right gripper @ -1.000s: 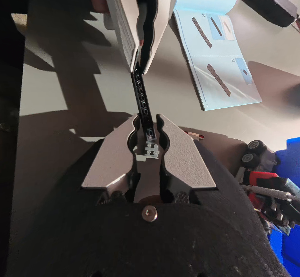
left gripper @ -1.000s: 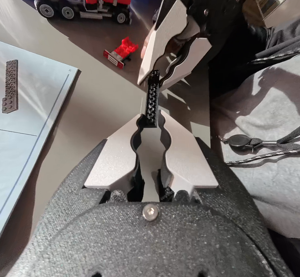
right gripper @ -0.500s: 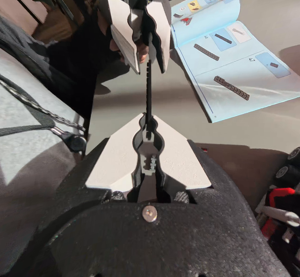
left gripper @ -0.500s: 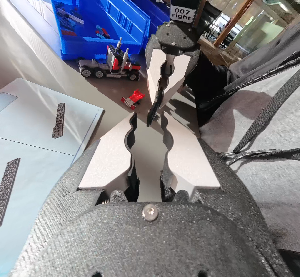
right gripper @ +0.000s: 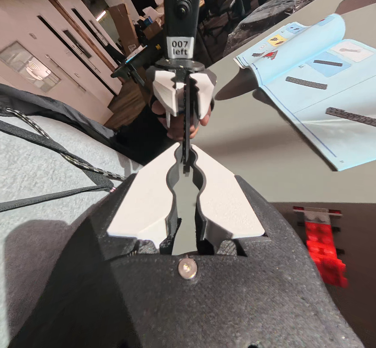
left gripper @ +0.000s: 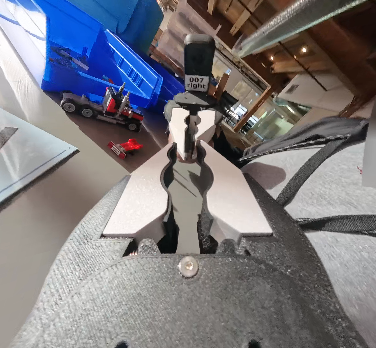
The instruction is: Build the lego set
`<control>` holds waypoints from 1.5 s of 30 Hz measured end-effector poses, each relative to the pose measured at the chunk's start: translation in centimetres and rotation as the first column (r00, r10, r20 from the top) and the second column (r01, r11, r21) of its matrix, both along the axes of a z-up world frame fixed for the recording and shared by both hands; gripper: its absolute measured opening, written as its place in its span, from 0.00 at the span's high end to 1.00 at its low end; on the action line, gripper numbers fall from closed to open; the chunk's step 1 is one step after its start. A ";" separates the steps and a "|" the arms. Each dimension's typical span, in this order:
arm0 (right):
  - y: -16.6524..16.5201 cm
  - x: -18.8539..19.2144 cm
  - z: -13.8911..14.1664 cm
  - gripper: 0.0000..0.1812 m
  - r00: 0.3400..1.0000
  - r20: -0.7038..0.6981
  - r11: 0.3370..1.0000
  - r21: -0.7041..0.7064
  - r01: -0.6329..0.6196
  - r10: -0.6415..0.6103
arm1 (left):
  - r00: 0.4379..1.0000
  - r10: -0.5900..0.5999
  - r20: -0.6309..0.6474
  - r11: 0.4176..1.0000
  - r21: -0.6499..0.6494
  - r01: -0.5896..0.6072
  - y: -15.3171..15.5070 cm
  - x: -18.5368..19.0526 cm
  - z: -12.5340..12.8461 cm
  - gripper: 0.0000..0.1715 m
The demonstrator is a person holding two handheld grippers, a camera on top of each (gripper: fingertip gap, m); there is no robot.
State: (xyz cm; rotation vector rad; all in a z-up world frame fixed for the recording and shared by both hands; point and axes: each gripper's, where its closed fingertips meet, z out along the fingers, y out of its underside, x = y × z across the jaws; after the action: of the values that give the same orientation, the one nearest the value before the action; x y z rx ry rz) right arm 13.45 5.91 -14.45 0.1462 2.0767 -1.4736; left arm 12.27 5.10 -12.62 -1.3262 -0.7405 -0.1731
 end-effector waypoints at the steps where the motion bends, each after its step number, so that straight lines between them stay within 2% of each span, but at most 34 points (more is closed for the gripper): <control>1: -0.1 0.3 -0.1 0.97 1.000 0.013 1.000 -0.001 0.003 -0.003 | 1.000 0.019 0.011 1.000 0.017 -0.019 0.1 0.0 -0.2 0.91; 2: -0.3 0.5 -0.4 0.97 1.000 0.017 1.000 0.005 0.016 -0.016 | 0.999 0.035 0.009 0.999 0.042 -0.035 0.1 0.1 -0.1 0.95; 5: -0.7 0.5 -1.0 0.96 0.999 0.023 0.999 -0.007 0.045 -0.045 | 0.994 0.107 -0.020 0.994 0.036 -0.107 -0.1 -0.1 0.1 0.97; 10: -0.7 -1.4 -2.2 0.82 0.964 -0.216 0.986 0.022 0.166 -0.157 | 0.970 0.229 0.081 0.972 0.037 -0.232 -1.3 -1.5 -0.6 0.97; 14: -0.6 -2.9 -1.0 0.79 0.845 -0.454 0.957 -0.078 0.280 -0.284 | 0.951 0.241 0.193 0.964 0.067 -0.258 -1.0 -2.2 -1.3 0.97; 16: -0.7 -3.3 -1.3 0.80 0.775 -0.550 0.944 -0.090 0.316 -0.312 | 0.940 0.244 0.238 0.956 0.103 -0.275 -1.0 -2.5 -1.3 0.97; 18: -0.8 -3.2 -1.7 0.84 0.740 -0.594 0.941 -0.091 0.327 -0.315 | 0.927 0.255 0.276 0.942 0.144 -0.302 -1.1 -2.9 -1.2 0.97; 20: -0.8 -3.5 -1.6 0.90 0.718 -0.604 0.929 -0.109 0.354 -0.345 | 0.922 0.252 0.294 0.932 0.182 -0.313 -1.1 -3.0 -1.0 0.97; 25: -1.0 -3.8 -1.4 0.90 0.764 -0.480 0.895 -0.117 0.431 -0.431 | 0.906 0.270 0.326 0.908 0.227 -0.352 -0.8 -3.3 -1.0 0.91; 28: -1.0 -4.1 -1.5 0.90 0.749 -0.460 0.869 -0.116 0.481 -0.476 | 0.899 0.291 0.326 0.907 0.204 -0.368 -0.1 -3.4 -1.3 0.91; 33: -1.1 -3.5 -2.0 0.90 0.774 -0.422 0.868 -0.068 0.493 -0.472 | 0.884 0.357 0.302 0.893 0.165 -0.418 0.3 -3.8 -1.5 0.96; 45: -1.3 -2.8 -1.4 0.88 0.773 -0.425 0.871 -0.083 0.484 -0.470 | 0.882 0.393 0.262 0.877 0.181 -0.445 0.2 -3.9 -1.0 0.98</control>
State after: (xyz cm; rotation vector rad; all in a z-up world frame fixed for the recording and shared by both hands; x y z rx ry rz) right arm 10.61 4.61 -15.88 0.4221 2.5549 -1.9146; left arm 8.34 5.27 -13.59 -0.8989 -1.1437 -0.0518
